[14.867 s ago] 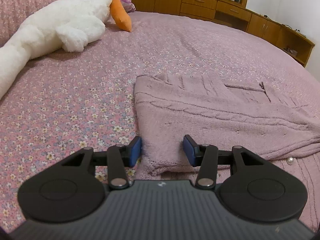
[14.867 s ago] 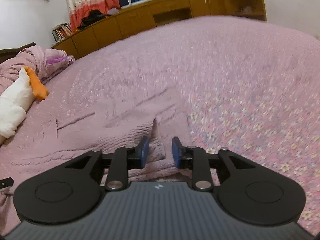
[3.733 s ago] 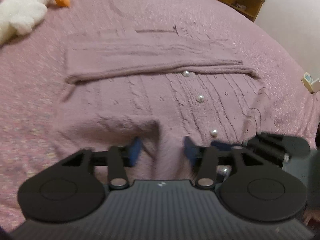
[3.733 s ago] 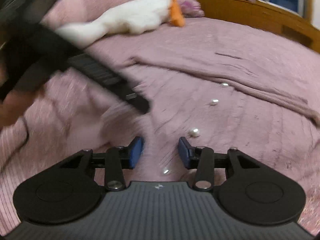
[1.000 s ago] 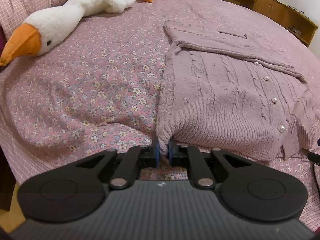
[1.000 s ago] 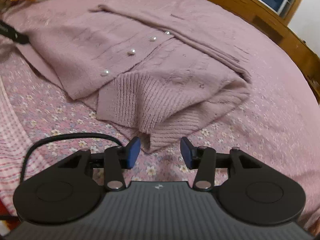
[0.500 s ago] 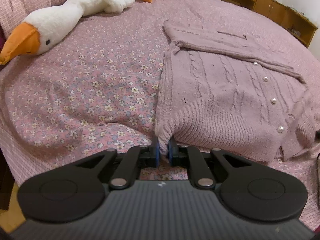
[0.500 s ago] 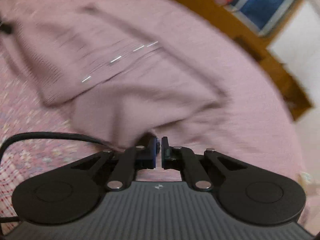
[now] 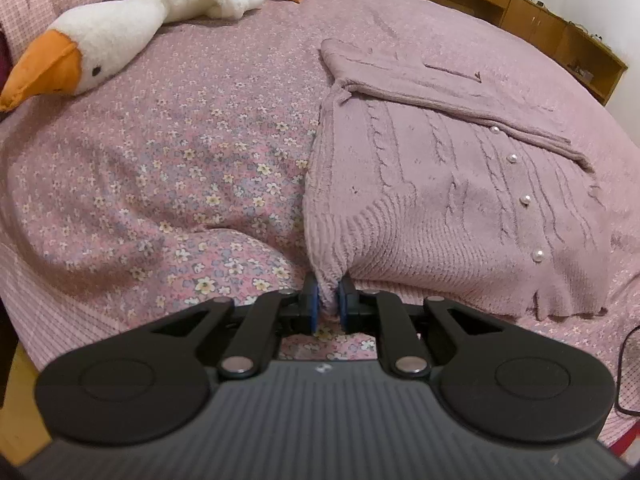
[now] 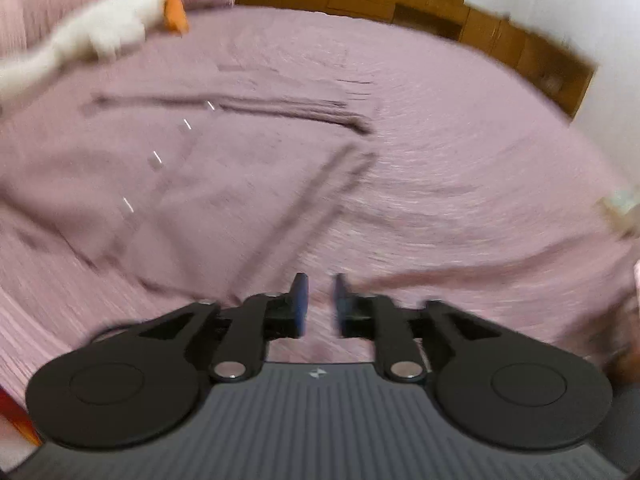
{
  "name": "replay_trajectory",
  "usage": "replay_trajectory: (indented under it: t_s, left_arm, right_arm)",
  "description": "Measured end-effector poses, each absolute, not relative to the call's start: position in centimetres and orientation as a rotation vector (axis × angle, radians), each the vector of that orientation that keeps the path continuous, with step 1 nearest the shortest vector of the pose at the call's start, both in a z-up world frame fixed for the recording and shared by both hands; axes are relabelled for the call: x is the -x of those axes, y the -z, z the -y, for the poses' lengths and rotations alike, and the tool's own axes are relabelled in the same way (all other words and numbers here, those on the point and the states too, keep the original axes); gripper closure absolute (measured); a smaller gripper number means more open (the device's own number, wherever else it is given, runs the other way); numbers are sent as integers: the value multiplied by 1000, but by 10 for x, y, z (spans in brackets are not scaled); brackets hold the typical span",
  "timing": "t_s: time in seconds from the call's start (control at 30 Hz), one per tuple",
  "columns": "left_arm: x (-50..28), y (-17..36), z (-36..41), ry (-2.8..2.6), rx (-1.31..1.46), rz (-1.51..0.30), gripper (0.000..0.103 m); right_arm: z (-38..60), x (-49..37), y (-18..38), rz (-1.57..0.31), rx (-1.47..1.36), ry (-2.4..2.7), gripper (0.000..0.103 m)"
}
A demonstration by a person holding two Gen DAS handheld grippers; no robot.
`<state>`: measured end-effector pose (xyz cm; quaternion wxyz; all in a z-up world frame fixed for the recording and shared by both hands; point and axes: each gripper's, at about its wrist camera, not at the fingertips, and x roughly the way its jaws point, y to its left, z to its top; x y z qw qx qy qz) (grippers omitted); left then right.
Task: Fold small clothes
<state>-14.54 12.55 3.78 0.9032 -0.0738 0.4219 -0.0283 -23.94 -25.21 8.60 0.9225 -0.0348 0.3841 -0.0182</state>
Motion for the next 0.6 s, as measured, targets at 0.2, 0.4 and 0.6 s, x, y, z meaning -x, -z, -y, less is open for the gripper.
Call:
replay_trajectory:
  t_s: [0.2, 0.4, 0.6]
  left_arm:
    - [147, -42, -125, 96, 161, -873, 84]
    - [150, -52, -133, 148, 224, -855, 51]
    - [116, -41, -125, 147, 176, -906, 44]
  right_arm:
    - [244, 195, -65, -862, -20, -27, 49]
    - [272, 174, -37, -949, -390, -57, 36]
    - [276, 166, -34, -959, -464, -94, 33]
